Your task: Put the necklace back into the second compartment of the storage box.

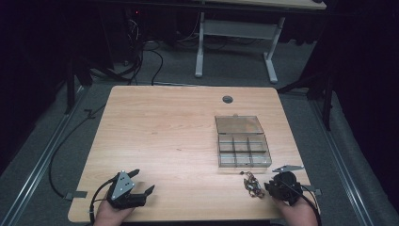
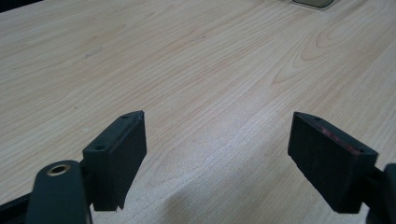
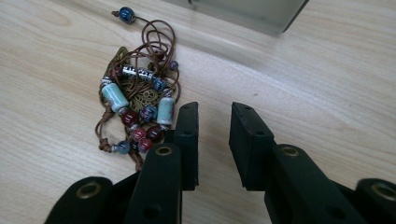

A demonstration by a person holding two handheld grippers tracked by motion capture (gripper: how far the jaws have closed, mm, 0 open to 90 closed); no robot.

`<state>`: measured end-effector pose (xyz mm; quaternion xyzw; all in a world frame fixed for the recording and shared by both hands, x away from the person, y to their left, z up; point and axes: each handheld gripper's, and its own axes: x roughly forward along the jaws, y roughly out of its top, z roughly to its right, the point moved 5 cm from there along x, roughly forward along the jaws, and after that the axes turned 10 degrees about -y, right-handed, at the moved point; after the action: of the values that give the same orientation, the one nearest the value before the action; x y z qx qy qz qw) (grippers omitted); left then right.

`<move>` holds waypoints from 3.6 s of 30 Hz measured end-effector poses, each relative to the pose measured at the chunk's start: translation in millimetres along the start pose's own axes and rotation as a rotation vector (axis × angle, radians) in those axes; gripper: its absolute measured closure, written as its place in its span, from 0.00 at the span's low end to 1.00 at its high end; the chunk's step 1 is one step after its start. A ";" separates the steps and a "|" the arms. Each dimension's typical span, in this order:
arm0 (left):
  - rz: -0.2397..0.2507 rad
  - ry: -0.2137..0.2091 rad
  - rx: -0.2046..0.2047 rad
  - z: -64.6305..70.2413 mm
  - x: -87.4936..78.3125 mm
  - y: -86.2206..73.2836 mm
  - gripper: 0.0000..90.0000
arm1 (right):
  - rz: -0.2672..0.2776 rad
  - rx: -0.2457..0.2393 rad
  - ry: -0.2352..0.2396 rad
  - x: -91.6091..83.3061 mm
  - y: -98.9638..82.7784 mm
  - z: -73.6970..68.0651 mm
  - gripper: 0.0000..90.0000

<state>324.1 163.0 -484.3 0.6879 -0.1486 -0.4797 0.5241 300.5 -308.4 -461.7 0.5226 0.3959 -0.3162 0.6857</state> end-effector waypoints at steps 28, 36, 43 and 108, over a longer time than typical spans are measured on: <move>-0.003 -0.005 0.002 0.3 0.1 -0.1 0.22 | -0.235 -0.114 0.028 -3.1 12.3 -2.4 0.74; -0.005 -0.009 0.002 0.3 0.1 -0.2 0.22 | -0.305 -0.150 0.043 -3.5 16.1 -1.5 0.72; -0.007 -0.009 0.002 0.3 0.1 -0.3 0.22 | -0.323 -0.183 0.063 -10.4 25.7 -8.4 0.67; -0.012 -0.021 0.005 0.9 0.7 -0.3 0.22 | -0.326 -0.322 0.049 -35.0 70.5 -16.7 0.90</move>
<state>323.6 162.1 -484.9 0.6850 -0.1512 -0.4894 0.5180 339.7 -273.6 -400.5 0.3429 0.5372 -0.3429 0.6902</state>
